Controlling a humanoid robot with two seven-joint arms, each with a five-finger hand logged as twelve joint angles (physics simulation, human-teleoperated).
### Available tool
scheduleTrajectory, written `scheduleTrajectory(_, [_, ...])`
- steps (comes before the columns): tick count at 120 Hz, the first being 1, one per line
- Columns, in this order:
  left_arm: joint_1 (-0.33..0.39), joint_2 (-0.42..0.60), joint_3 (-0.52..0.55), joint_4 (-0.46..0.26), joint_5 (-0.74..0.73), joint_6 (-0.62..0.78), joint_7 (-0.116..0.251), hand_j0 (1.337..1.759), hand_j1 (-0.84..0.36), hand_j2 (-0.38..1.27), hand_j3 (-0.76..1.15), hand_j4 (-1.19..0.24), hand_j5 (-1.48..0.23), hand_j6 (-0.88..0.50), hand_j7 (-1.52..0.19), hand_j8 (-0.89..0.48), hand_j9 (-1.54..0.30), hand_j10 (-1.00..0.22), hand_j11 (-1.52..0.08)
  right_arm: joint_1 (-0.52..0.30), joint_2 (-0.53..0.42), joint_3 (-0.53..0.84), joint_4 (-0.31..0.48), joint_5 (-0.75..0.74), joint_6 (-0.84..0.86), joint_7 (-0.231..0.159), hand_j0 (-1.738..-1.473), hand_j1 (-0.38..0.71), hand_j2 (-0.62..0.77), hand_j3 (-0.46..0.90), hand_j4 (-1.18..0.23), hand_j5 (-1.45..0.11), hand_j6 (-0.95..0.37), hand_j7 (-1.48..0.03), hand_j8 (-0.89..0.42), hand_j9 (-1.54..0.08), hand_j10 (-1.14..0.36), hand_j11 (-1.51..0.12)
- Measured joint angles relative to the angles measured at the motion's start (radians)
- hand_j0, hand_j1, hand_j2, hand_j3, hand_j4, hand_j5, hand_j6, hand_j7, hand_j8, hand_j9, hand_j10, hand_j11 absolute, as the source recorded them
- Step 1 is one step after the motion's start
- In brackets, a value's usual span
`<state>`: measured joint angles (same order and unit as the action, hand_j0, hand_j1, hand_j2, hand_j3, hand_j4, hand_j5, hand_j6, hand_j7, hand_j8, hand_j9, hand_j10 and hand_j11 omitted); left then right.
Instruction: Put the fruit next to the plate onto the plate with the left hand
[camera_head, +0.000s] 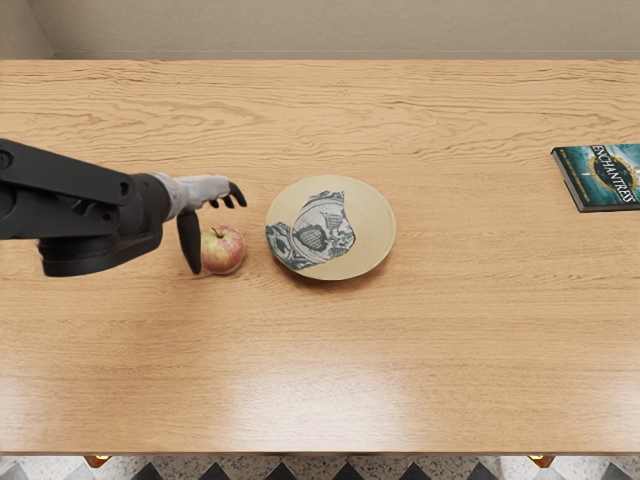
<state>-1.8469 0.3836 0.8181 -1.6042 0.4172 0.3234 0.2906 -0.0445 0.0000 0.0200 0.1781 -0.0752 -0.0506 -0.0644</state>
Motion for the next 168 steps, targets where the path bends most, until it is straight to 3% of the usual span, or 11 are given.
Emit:
scheduleTrajectory(91, [0.120,-0.090,0.000,0.077,-0.035,0.094,-0.004,1.658,0.05,0.05,0.00,-0.25,-0.32,-0.25,-0.32,-0.25,-0.32,-0.25,-0.32,0.000,0.000,0.000,0.000,0.000,0.000,0.000,-1.658,-0.32,-0.01,0.00,-0.03,-0.03,-0.03,-0.03,-0.03,-0.03,-0.03,-0.03])
scheduleTrajectory(168, [0.166,-0.139,-0.001,0.168,-0.042,0.150,-0.008,1.658,0.06,0.07,0.00,-0.26,-0.33,-0.26,-0.33,-0.26,-0.33,-0.26,-0.33,0.000,0.000,0.000,0.000,0.000,0.000,0.000,-1.658,-0.32,-0.01,0.00,-0.03,-0.03,-0.03,-0.03,-0.03,-0.03,-0.03,-0.03])
